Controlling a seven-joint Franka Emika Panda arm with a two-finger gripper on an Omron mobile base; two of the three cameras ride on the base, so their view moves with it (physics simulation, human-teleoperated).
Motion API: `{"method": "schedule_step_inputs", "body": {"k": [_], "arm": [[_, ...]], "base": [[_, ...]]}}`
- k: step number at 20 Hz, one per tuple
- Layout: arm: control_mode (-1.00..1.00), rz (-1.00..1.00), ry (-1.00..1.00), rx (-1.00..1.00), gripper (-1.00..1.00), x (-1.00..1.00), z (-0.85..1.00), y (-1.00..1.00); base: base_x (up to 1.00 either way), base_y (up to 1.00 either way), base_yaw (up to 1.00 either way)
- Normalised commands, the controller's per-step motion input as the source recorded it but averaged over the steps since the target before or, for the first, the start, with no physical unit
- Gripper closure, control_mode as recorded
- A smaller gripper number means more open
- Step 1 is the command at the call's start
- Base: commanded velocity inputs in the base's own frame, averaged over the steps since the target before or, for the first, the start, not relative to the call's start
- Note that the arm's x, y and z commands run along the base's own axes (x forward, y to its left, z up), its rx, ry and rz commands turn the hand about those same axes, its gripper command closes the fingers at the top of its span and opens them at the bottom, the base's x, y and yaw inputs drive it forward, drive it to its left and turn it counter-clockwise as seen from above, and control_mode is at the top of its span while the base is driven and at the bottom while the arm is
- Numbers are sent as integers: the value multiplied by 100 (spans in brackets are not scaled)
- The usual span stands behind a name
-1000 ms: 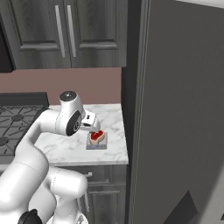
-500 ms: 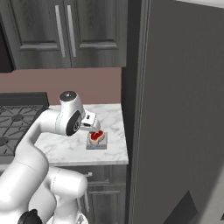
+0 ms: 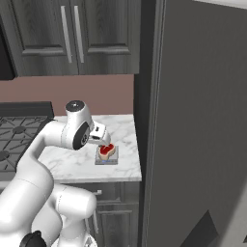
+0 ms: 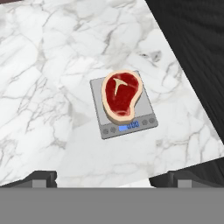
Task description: Take the steak from the fridge and place it on the digital scale on the counter by the fridge. Wait a few seconds for a reading, then move it to the plate on the dining counter.
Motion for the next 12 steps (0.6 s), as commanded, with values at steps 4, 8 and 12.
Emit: {"method": "schedule_step_inputs", "body": {"k": [4, 8, 12], "arm": [[-100, 0, 0, 0, -100, 0, 0, 0], [-100, 0, 0, 0, -100, 0, 0, 0], [-100, 0, 0, 0, -100, 0, 0, 0]], "base": [[0, 0, 0], [0, 0, 0], [0, 0, 0]]}}
